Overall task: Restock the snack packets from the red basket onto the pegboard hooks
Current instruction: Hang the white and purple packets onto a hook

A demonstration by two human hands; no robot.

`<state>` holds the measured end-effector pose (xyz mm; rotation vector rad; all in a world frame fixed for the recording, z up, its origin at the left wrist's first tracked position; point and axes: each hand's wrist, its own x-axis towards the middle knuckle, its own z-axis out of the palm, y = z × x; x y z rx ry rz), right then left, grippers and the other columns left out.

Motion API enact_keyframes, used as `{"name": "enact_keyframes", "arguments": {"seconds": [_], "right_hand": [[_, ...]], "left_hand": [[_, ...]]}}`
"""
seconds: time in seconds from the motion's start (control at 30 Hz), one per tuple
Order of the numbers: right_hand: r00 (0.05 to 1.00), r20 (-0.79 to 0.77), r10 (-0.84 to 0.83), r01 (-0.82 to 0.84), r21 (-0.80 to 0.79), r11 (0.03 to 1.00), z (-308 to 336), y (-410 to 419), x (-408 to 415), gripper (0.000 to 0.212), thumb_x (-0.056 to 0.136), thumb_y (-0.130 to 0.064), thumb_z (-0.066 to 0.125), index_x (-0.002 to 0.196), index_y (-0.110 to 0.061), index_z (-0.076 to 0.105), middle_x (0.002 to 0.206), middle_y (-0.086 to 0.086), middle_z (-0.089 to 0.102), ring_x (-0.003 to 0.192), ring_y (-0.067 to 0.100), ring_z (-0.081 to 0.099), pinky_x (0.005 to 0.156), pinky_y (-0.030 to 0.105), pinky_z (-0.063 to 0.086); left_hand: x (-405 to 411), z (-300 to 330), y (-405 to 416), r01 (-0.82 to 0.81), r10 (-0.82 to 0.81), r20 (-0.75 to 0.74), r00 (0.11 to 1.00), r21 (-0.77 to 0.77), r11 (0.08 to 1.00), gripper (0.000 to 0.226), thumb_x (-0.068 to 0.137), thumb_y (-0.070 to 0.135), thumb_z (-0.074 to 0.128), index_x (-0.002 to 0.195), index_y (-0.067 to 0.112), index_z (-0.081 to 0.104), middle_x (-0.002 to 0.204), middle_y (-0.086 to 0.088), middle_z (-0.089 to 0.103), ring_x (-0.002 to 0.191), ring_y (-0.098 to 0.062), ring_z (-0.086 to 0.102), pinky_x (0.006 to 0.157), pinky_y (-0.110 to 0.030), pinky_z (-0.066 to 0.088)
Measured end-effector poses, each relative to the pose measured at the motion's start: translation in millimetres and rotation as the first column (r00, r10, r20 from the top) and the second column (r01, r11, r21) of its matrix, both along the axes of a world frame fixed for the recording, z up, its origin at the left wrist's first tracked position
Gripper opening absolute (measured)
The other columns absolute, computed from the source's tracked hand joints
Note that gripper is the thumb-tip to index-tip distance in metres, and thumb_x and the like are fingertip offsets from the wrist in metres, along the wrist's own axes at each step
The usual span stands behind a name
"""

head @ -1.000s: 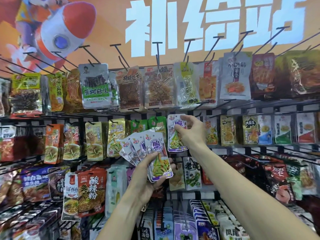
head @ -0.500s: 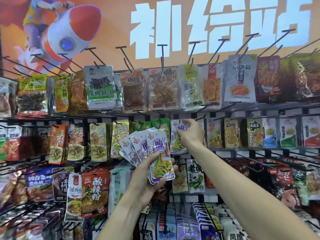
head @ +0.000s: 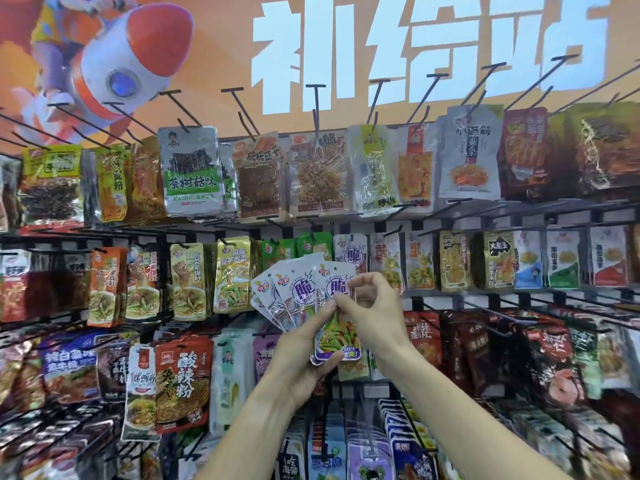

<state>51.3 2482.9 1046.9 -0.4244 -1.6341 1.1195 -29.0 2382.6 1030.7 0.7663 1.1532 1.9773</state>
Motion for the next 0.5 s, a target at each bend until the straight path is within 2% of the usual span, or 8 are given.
{"name": "enact_keyframes", "arguments": {"seconds": [0.07,0.13,0.2,0.27,0.37,0.43,0.5], "right_hand": [[1.0,-0.015,-0.012,0.012,0.004,1.0,-1,4,-1,0.019,0.09,-0.026,0.081,0.101,-0.031,0.068,0.106,-0.008,0.069,0.105,0.016,0.066,0.094,0.047,0.058],[1.0,-0.027,-0.01,0.01,0.006,1.0,-2,8,1,0.02,0.09,-0.022,0.08,0.106,-0.03,0.07,0.109,-0.011,0.069,0.109,0.012,0.064,0.095,0.041,0.057],[0.999,-0.04,-0.024,0.025,0.021,0.999,1,12,3,0.022,0.093,-0.019,0.077,0.112,-0.027,0.069,0.113,-0.013,0.067,0.112,0.008,0.061,0.092,0.029,0.053],[0.996,-0.066,-0.065,0.067,0.034,0.997,9,17,5,0.025,0.094,-0.016,0.075,0.116,-0.027,0.068,0.116,-0.014,0.066,0.113,0.007,0.06,0.097,0.03,0.051],[0.989,-0.097,-0.11,0.115,0.047,0.992,32,25,3,0.029,0.095,-0.015,0.073,0.122,-0.025,0.066,0.119,-0.014,0.065,0.116,0.01,0.059,0.106,0.039,0.05],[0.986,-0.086,-0.146,0.152,0.079,0.985,45,30,0,0.035,0.096,-0.016,0.073,0.13,-0.021,0.065,0.124,-0.01,0.066,0.12,0.012,0.059,0.108,0.038,0.049],[0.986,-0.065,-0.156,0.162,0.1,0.982,56,33,-3,0.041,0.097,-0.016,0.072,0.137,-0.017,0.062,0.131,-0.005,0.065,0.123,0.012,0.056,0.108,0.033,0.047]], "left_hand": [[3,0,1,0.041,-0.041,0.01,0.999,0.022,0.999,0.041,0.082,0.045,0.081,0.115,0.02,0.082,0.113,-0.003,0.08,0.088,-0.014,0.075,0.051,-0.025,0.06],[5,2,-2,0.064,-0.065,0.025,0.998,0.05,0.997,0.031,0.095,0.042,0.071,0.113,0.019,0.08,0.105,-0.005,0.08,0.082,-0.017,0.075,0.052,-0.029,0.061],[6,5,-5,0.044,-0.045,0.013,0.999,0.053,0.998,0.027,0.099,0.038,0.065,0.111,0.017,0.077,0.097,-0.006,0.079,0.076,-0.018,0.075,0.051,-0.03,0.061],[4,4,-5,0.017,-0.016,-0.016,1.0,0.042,0.999,0.028,0.1,0.037,0.065,0.114,0.016,0.075,0.096,-0.007,0.079,0.076,-0.019,0.075,0.05,-0.03,0.061],[2,5,-7,0.008,-0.008,0.004,1.0,0.039,0.999,0.032,0.101,0.037,0.065,0.122,0.015,0.071,0.108,-0.01,0.08,0.095,-0.032,0.079,0.051,-0.029,0.062],[1,4,-8,0.007,-0.008,0.025,1.0,0.043,0.999,0.035,0.101,0.037,0.064,0.127,0.013,0.068,0.114,-0.016,0.079,0.106,-0.039,0.076,0.05,-0.028,0.061],[-2,4,-10,-0.002,0.0,0.031,1.0,0.046,0.999,0.037,0.101,0.037,0.065,0.129,0.012,0.066,0.115,-0.018,0.078,0.108,-0.04,0.075,0.049,-0.028,0.06]]}}
